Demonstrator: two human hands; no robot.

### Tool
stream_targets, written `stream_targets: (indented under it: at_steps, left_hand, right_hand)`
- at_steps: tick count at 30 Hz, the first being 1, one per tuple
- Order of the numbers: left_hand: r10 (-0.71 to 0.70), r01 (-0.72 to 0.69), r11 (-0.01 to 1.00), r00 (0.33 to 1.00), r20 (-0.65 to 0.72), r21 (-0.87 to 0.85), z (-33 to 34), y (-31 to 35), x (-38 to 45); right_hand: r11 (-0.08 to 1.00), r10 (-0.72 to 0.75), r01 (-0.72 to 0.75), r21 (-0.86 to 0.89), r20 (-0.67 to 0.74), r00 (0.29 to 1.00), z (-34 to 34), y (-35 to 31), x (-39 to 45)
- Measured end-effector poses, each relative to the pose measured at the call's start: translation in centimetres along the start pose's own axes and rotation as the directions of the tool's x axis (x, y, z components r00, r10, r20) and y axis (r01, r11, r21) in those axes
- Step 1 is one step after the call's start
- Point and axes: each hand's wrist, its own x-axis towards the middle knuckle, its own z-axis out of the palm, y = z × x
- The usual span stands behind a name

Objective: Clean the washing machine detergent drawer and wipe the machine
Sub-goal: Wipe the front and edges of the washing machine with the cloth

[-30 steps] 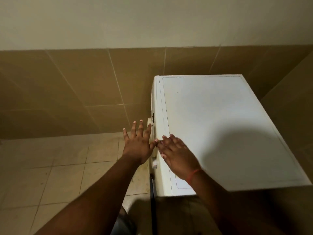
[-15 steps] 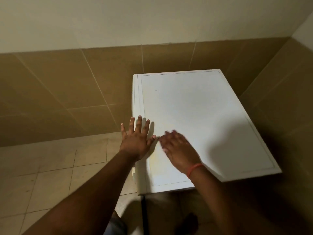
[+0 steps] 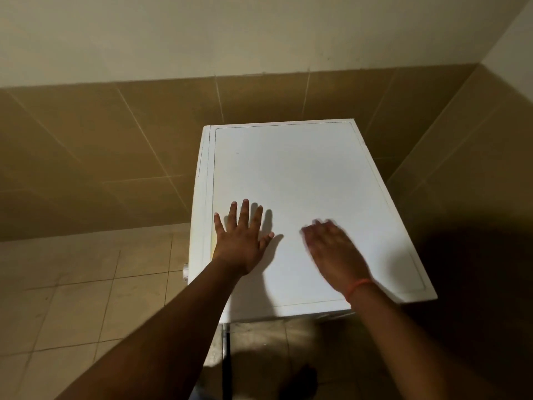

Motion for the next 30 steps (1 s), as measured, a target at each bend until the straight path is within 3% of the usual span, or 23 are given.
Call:
stream_targets:
  at_steps: [2,6,9,12,15,19,22,25,28,30]
  left_hand:
    - [0.004,-0.004,1.000,1.000,-0.005,-0.003,0.1,0.9,0.3]
    - [0.029,-0.028,0.999,1.000,-0.012,0.033,0.5,2.1,1.0]
    - [0.024,-0.023,0.999,1.000,-0.010,0.036,0.6,2.7,1.4]
    - [0.043,-0.042,0.997,0.999,-0.012,0.058,0.7,3.2,1.8]
    - [0.037,-0.036,0.998,0.999,-0.020,0.053,0.5,3.2,2.2]
    - [0.034,-0.032,0.997,0.999,-0.024,0.065,0.3,2.8,2.7]
    - [0.022,-0.020,0.998,0.999,-0.037,0.061,0.1,2.5,2.9]
    - [0.010,-0.007,0.998,0.999,-0.046,0.061,0.1,1.7,2.9]
    - [0.021,-0.019,0.998,0.999,-0.038,0.057,0.0,0.6,3.0]
    - [0.043,-0.041,0.998,0.998,-0.039,0.055,-0.1,-0.4,3.2]
  right_hand:
    - [0.971,0.235,-0.232,0.056,-0.050,0.971,0.1,1.8,-0.2]
    - [1.000,0.010,-0.010,0.001,0.002,1.000,0.4,3.8,-1.0]
    - [0.936,0.341,-0.337,0.101,-0.023,0.940,0.0,6.6,-1.0]
    - [0.971,0.232,-0.230,0.065,-0.025,0.972,0.8,8.1,-1.7]
    - [0.923,0.373,-0.368,0.108,-0.028,0.927,0.9,10.3,-1.1]
    - [0.964,0.265,-0.264,0.037,-0.020,0.964,1.7,12.1,-0.8]
    - [0.927,0.371,-0.366,0.087,-0.055,0.927,1.0,13.1,0.1]
    - [0.976,0.214,-0.210,0.048,-0.103,0.971,0.9,12.4,0.3]
    - [0.924,0.381,-0.367,0.110,-0.161,0.910,0.3,10.9,1.7]
    - [0.981,0.192,-0.190,0.025,-0.184,0.964,1.0,8.5,2.8]
